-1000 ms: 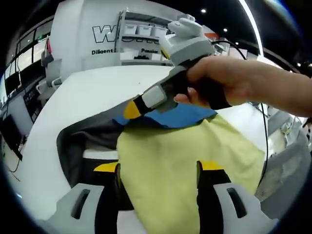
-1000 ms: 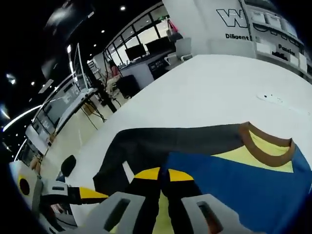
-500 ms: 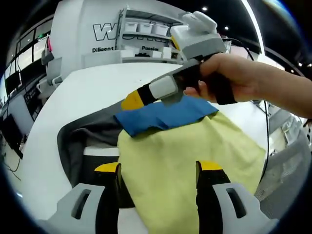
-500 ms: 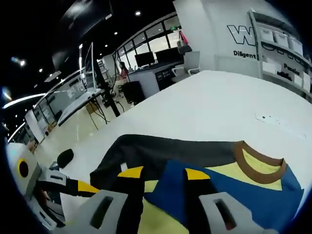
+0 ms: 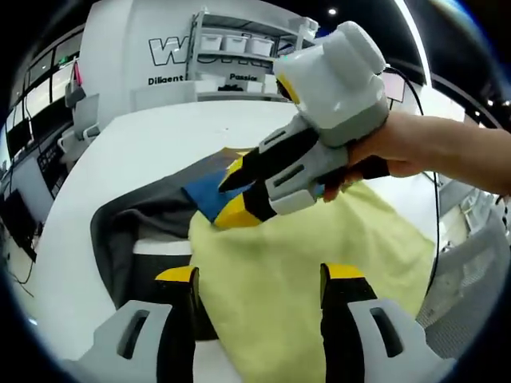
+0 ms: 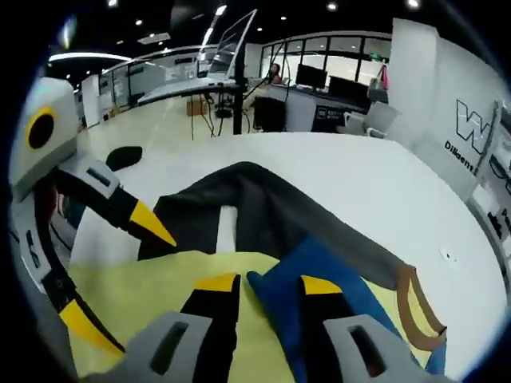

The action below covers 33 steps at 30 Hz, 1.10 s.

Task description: Fold the garment on the visible template until the final outline fits inside the template.

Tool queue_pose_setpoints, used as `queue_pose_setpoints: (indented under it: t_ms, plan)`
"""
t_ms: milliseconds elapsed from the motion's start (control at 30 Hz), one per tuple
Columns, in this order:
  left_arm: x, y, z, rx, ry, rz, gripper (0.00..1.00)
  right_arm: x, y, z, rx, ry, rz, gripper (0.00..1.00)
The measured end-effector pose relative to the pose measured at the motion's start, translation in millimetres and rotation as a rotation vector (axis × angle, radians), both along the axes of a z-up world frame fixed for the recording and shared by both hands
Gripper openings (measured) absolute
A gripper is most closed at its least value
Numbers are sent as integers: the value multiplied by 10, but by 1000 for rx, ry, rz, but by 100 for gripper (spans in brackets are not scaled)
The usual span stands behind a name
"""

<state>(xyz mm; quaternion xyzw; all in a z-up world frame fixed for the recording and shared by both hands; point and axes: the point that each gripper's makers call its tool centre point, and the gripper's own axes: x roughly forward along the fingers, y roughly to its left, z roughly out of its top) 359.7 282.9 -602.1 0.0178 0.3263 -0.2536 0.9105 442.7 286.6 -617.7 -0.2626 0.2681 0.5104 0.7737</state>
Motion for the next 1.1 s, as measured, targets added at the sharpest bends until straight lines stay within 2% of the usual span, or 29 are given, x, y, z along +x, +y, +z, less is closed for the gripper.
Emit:
queue_pose_setpoints:
  t_ms: [67,133,267,367,400,467,533,633,767,900,1000,1100]
  plan:
    - [0,8,-3,1,1,2,56,12,-25,-25,-30,-25,19,17]
    - [4,17,-3,4,1,7,56,74,-108,-48,-95,-67,19,14]
    - [10,10,-7,2,2,7,55,40,-66,-78,-90,-53,39,13]
    - [11,5,-14,5,4,4,55,59,-60,-89,-95,-56,31,2]
    - [10,7,-18,6,5,4,55,45,-37,-91,-77,-36,24,0]
    - [5,13,-23,7,10,7,55,78,-38,-86,-70,-35,-6,0]
    - [6,22,-30,8,14,9,55,82,5,-53,-8,8,-54,0]
    - [15,23,-18,3,10,12,55,166,19,24,67,24,-131,0]
    - [18,16,-23,2,9,9,55,237,-1,66,115,45,-214,0]
    - [18,29,-21,2,8,14,54,319,-10,162,248,99,-364,0]
    - [12,47,-25,3,13,21,54,383,-65,254,350,114,-456,0]
    - [15,56,-28,5,14,23,54,423,-110,367,443,88,-496,0]
